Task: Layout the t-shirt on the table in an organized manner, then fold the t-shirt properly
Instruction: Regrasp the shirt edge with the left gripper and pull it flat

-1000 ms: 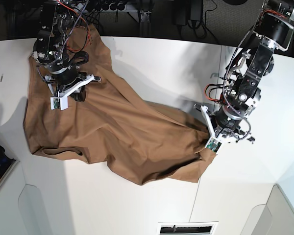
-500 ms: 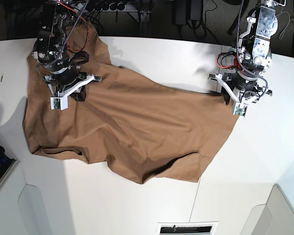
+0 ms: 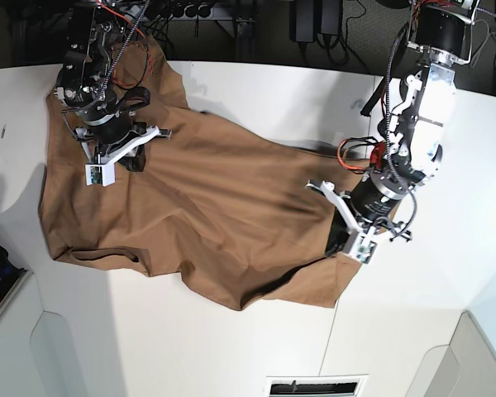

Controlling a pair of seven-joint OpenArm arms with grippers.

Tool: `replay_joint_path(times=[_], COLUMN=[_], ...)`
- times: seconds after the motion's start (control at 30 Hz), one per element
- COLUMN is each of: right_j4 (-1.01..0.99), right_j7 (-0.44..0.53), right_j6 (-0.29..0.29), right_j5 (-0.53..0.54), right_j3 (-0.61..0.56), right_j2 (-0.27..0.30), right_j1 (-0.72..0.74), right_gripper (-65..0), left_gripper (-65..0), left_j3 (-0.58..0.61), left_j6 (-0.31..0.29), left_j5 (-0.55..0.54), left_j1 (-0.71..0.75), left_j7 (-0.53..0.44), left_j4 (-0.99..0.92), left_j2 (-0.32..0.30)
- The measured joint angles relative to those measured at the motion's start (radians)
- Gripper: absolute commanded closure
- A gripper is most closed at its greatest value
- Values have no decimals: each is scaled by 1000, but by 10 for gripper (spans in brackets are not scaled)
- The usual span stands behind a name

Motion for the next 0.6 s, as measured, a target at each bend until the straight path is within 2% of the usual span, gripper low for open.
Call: replay_joint_path(times=[0.1,0.23,0.37,0.5,0.6], right_j4=[0,0,0,0,0], right_j7=[0,0,-4,-23,-26], right_j6=[0,0,0,0,31], right_j5=[0,0,5,26,25], right_j3=[0,0,0,0,1], right_j2=[0,0,0,0,0], right_j1=[0,0,0,1,1], right_gripper=[0,0,0,0,0], left_gripper=[0,0,0,0,0], left_j3=[70,97,97,98,98], left_j6=[3,-1,-80,-80,-81], left_j5=[19,19,17,13,8], left_j1=[-93,-214,-298,-330,-364], left_j7=[-7,-16,-61,-147,-195], left_j4=[-169,-393,-547,-680,-751], left_j2=[30,89,131,146,147])
